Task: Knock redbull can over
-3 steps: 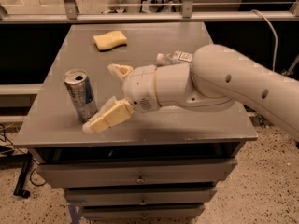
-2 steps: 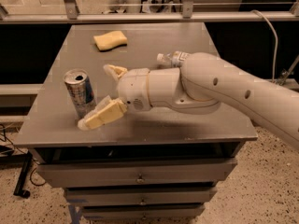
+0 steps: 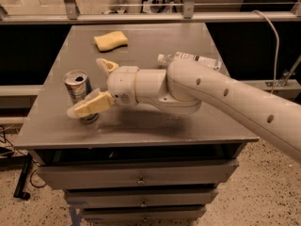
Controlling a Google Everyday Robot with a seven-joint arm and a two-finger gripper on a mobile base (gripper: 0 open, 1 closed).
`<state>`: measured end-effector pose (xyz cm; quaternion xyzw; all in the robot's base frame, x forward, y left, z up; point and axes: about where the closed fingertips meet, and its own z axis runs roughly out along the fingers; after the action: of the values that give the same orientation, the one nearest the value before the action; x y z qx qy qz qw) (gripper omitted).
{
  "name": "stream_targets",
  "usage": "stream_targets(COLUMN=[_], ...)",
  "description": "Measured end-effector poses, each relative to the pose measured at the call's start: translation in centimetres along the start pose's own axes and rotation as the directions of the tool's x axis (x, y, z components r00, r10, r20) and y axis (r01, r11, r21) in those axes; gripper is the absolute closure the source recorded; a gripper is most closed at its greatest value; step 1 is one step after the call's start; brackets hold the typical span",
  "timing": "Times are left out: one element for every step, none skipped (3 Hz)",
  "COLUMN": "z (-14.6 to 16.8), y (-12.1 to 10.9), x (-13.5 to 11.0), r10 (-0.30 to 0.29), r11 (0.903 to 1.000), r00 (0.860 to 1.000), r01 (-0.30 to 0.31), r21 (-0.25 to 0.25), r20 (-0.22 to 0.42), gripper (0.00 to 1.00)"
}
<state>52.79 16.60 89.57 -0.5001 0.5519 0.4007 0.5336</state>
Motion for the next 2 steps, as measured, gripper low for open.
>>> stream_targets(z=[1.3,1.6], y=[-3.0,-7.3], x=[-1.3,-2.8], r10=[-0.005,-0.021], r11=[0.9983,0.9912], r00=[0.998,0.996], r01=[0.002,0.009], r21=[0.058,0.132], r20=[0.057,0.090], gripper=[0.00,0.00])
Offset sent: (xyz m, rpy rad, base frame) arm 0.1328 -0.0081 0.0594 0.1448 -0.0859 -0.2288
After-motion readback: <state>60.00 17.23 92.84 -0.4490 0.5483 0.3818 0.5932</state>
